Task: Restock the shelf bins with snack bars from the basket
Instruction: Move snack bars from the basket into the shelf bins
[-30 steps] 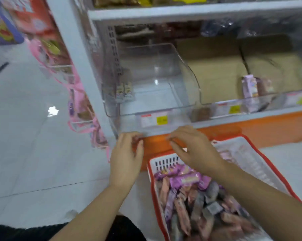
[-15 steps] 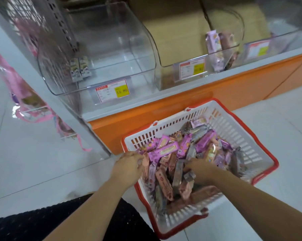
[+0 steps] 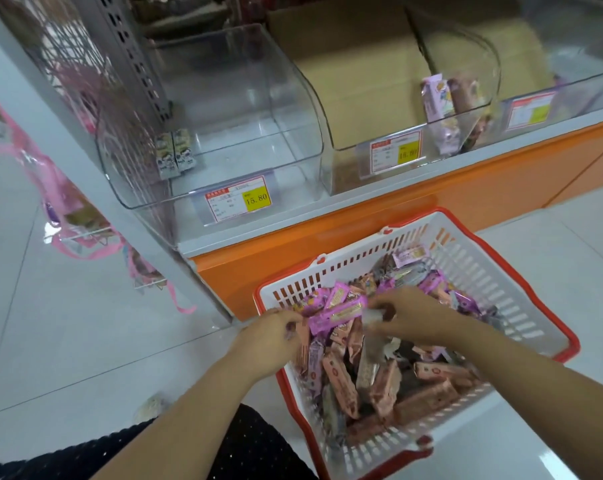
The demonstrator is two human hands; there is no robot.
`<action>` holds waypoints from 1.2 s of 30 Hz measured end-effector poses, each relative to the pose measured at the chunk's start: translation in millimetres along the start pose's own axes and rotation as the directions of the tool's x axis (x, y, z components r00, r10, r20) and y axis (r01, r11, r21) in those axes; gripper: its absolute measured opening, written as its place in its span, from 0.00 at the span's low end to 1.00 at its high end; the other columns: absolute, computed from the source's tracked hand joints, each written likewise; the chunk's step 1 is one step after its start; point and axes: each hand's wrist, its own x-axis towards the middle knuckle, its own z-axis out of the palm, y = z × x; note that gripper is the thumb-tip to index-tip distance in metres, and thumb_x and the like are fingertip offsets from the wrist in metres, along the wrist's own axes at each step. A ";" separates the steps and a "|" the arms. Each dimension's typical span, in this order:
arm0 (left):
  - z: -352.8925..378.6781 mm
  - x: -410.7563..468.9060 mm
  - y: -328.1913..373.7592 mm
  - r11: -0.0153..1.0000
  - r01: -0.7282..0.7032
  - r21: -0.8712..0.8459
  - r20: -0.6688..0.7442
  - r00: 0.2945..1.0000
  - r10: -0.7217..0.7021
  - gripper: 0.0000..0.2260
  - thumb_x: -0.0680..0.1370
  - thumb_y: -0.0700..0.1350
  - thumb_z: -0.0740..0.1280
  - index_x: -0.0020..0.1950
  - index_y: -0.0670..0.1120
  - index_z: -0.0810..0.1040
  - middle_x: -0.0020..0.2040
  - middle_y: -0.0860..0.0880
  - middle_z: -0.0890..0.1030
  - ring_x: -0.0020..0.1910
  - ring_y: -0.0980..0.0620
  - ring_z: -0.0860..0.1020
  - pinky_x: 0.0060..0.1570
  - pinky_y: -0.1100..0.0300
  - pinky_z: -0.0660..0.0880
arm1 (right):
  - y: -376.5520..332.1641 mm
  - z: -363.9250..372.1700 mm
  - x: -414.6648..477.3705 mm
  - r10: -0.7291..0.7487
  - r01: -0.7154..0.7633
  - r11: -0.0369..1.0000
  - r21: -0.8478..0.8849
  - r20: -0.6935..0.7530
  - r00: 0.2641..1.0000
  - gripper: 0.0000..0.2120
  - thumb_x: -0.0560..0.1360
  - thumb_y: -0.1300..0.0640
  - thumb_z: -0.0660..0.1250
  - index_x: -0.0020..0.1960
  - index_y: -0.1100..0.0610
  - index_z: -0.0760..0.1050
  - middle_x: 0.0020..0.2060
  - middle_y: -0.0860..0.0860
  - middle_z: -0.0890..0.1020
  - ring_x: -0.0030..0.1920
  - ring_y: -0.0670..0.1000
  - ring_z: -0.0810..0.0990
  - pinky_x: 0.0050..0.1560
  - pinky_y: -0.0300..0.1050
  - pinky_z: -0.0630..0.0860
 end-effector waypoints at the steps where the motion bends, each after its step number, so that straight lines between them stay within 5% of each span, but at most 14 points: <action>1: -7.4 -1.9 4.1 0.998 -0.025 -0.061 -0.004 1.000 0.024 0.16 0.81 0.48 0.61 0.68 0.51 0.71 0.67 0.50 0.72 0.61 0.54 0.74 0.57 0.64 0.69 | -9.0 -11.2 -0.8 -0.013 0.016 0.997 0.069 -0.041 0.999 0.14 0.75 0.50 0.69 0.59 0.55 0.78 0.48 0.48 0.81 0.45 0.47 0.78 0.48 0.39 0.75; 4: -30.9 -12.1 14.1 0.964 -0.060 -0.260 0.003 0.998 0.063 0.16 0.81 0.47 0.62 0.69 0.52 0.70 0.64 0.55 0.74 0.56 0.58 0.76 0.53 0.67 0.72 | -38.0 -35.0 -2.2 -0.026 0.052 0.962 0.268 -0.098 0.995 0.17 0.74 0.49 0.70 0.60 0.55 0.77 0.46 0.45 0.80 0.44 0.44 0.78 0.46 0.37 0.74; 8: -61.1 -32.2 21.0 0.904 -0.091 -0.419 -0.010 0.995 0.096 0.18 0.80 0.47 0.64 0.70 0.51 0.69 0.63 0.57 0.72 0.56 0.59 0.74 0.51 0.71 0.71 | -73.2 -52.3 -5.9 -0.045 0.112 0.912 0.394 -0.174 0.984 0.21 0.74 0.49 0.69 0.66 0.50 0.72 0.57 0.46 0.77 0.56 0.44 0.76 0.55 0.40 0.72; 12: -79.1 -48.8 13.7 0.857 -0.101 -0.505 -0.041 0.995 0.093 0.16 0.78 0.47 0.66 0.65 0.54 0.72 0.60 0.57 0.76 0.58 0.59 0.76 0.60 0.63 0.73 | -100.0 -61.8 -11.2 -0.109 0.178 0.856 0.485 -0.168 0.980 0.16 0.76 0.53 0.67 0.63 0.45 0.73 0.53 0.44 0.77 0.43 0.38 0.79 0.43 0.31 0.75; 16: -92.5 -62.7 7.3 0.738 -0.078 -0.670 -0.044 0.997 0.066 0.13 0.77 0.50 0.66 0.61 0.56 0.75 0.56 0.57 0.80 0.54 0.63 0.78 0.56 0.64 0.75 | -118.0 -70.0 -19.8 -0.202 0.275 0.814 0.511 -0.194 0.960 0.11 0.75 0.60 0.68 0.55 0.48 0.76 0.44 0.42 0.81 0.43 0.42 0.81 0.40 0.36 0.76; 20: -106.1 -65.4 -3.4 0.607 0.000 -0.795 -0.010 1.000 -0.012 0.26 0.67 0.59 0.67 0.64 0.54 0.75 0.59 0.53 0.80 0.55 0.58 0.79 0.56 0.58 0.76 | -136.5 -82.0 -30.0 -0.337 0.367 0.778 0.510 -0.154 0.929 0.12 0.74 0.68 0.68 0.51 0.53 0.75 0.47 0.50 0.82 0.46 0.46 0.82 0.44 0.35 0.75; 25: -114.4 -70.0 -8.1 0.623 0.008 -0.782 0.099 0.989 0.112 0.17 0.71 0.52 0.72 0.60 0.53 0.78 0.53 0.55 0.83 0.53 0.58 0.80 0.54 0.60 0.76 | -150.8 -87.8 -37.9 -0.448 0.485 0.768 0.419 -0.190 0.874 0.16 0.72 0.75 0.64 0.44 0.53 0.74 0.52 0.51 0.80 0.51 0.45 0.81 0.49 0.34 0.75; 29: -116.1 -68.4 -8.0 0.679 -0.219 -0.700 -0.239 0.969 0.066 0.10 0.70 0.46 0.76 0.49 0.55 0.82 0.50 0.52 0.83 0.47 0.58 0.81 0.50 0.63 0.76 | -150.5 -89.4 -36.8 -0.429 0.490 0.828 0.272 -0.253 0.867 0.17 0.71 0.70 0.67 0.46 0.49 0.73 0.53 0.46 0.76 0.54 0.43 0.77 0.56 0.38 0.75; 33: -117.3 -69.7 -6.3 0.879 -0.356 -0.317 -0.587 0.802 0.113 0.13 0.69 0.43 0.76 0.46 0.58 0.78 0.48 0.57 0.78 0.48 0.60 0.77 0.50 0.63 0.73 | -151.5 -80.2 -30.5 -0.284 0.374 0.914 0.156 -0.414 0.865 0.20 0.71 0.57 0.73 0.52 0.40 0.66 0.54 0.36 0.71 0.55 0.33 0.72 0.53 0.25 0.69; 36: -115.4 -73.8 1.3 0.915 -0.351 -0.201 -0.725 0.682 0.102 0.12 0.69 0.45 0.76 0.46 0.56 0.76 0.46 0.58 0.76 0.47 0.62 0.75 0.44 0.71 0.69 | -157.5 -67.2 -29.6 -0.242 0.355 0.930 0.095 -0.568 0.787 0.18 0.72 0.58 0.72 0.51 0.43 0.66 0.40 0.44 0.75 0.43 0.39 0.74 0.45 0.33 0.72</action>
